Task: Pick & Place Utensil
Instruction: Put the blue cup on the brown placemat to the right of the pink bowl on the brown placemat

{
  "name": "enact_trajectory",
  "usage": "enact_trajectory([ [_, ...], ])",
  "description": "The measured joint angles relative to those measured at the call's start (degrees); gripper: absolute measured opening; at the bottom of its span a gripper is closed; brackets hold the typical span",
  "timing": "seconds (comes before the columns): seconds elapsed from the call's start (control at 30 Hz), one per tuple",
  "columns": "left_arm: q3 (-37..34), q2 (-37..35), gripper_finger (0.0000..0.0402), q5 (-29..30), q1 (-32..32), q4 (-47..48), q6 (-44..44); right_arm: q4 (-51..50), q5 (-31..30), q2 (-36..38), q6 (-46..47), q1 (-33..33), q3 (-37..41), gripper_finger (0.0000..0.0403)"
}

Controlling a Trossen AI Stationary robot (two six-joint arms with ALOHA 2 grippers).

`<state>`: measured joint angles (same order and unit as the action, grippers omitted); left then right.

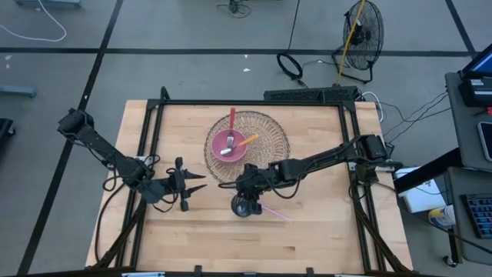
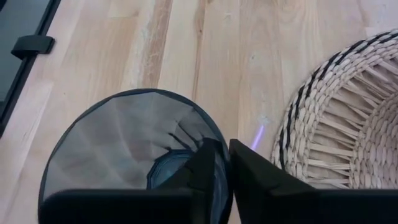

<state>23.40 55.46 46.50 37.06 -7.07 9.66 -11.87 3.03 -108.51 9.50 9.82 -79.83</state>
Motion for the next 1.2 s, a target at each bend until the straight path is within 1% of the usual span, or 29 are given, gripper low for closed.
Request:
enact_trajectory([
  [0.17, 0.0, 0.0, 0.0131, 0.0, 0.0, 0.0, 0.0, 0.0, 0.0, 0.0, -0.2, 0.0, 0.0, 0.0013],
  [0.4, 0.0, 0.0, 0.0131, 0.0, 0.0, 0.0, 0.0, 0.0, 0.0, 0.0, -0.3, 0.0, 0.0, 0.0021],
  [0.6, 0.0, 0.0, 0.0131, 0.0, 0.0, 0.0, 0.0, 0.0, 0.1, 0.0, -1.2, 0.0, 0.0, 0.0012],
  [1.07, 0.0, 0.0, 0.0131, 0.0, 0.0, 0.0, 0.0, -0.9, 0.2, 0.2, -1.6, -0.1, 0.0, 0.0012],
  [1.2, 0.0, 0.0, 0.0131, 0.0, 0.0, 0.0, 0.0, -3.0, 0.2, 1.3, -1.8, -0.1, 0.1, 0.0011],
])
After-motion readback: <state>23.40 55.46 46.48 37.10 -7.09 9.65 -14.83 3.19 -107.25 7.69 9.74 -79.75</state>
